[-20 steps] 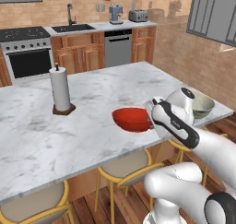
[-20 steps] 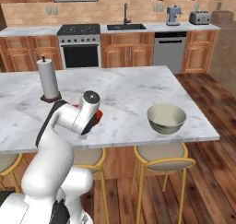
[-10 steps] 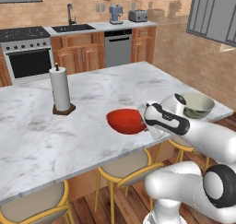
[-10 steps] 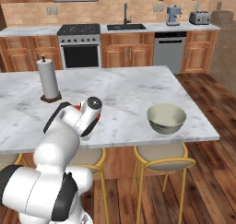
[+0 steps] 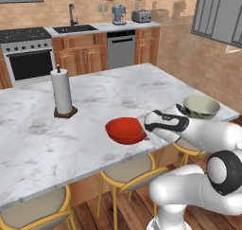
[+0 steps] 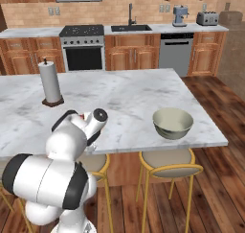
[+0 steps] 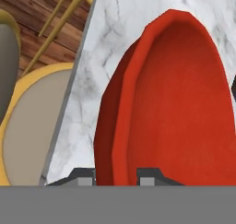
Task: Pick up the bowls from the cabinet and place each bowl in front of a stool on the dining counter.
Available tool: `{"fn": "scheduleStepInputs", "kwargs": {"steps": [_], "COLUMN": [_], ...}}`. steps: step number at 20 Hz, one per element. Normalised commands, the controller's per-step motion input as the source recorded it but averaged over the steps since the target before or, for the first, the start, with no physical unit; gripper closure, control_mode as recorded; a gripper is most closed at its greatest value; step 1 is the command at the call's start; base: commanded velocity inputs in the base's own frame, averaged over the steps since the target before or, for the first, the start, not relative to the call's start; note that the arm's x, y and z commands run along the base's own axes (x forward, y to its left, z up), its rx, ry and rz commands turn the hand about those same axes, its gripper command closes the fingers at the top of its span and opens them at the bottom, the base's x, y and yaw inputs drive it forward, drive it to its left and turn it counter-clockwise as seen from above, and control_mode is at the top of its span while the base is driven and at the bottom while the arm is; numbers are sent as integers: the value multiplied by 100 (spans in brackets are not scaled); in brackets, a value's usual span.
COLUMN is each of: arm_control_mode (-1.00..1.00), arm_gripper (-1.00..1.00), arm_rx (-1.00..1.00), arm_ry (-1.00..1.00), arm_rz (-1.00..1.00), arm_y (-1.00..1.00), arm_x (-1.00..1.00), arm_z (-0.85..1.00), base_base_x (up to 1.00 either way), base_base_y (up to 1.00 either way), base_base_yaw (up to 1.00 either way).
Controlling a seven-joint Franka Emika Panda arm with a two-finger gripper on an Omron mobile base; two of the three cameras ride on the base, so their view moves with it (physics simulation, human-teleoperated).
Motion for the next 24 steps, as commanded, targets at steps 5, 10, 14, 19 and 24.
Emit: {"fn": "scheduleStepInputs", "kwargs": {"steps": [5, 10, 14, 19, 24], "arm_control_mode": [-100, -100, -100, -100, -100], "arm_gripper": [100, 100, 100, 100, 100], "arm_rx": [0, 0, 0, 0, -1], "arm_ry": [-2, -2, -2, 0, 4], "arm_rz": [11, 10, 9, 6, 0], "arm_y": [11, 10, 5, 0, 0], "arm_x": [4, 10, 14, 24, 10], "arm_z": [-31, -18, -11, -1, 0], "base_base_x": [0, 0, 0, 0, 0], "base_base_y": [0, 0, 0, 0, 0], "base_base_yaw": [0, 0, 0, 0, 0]}}
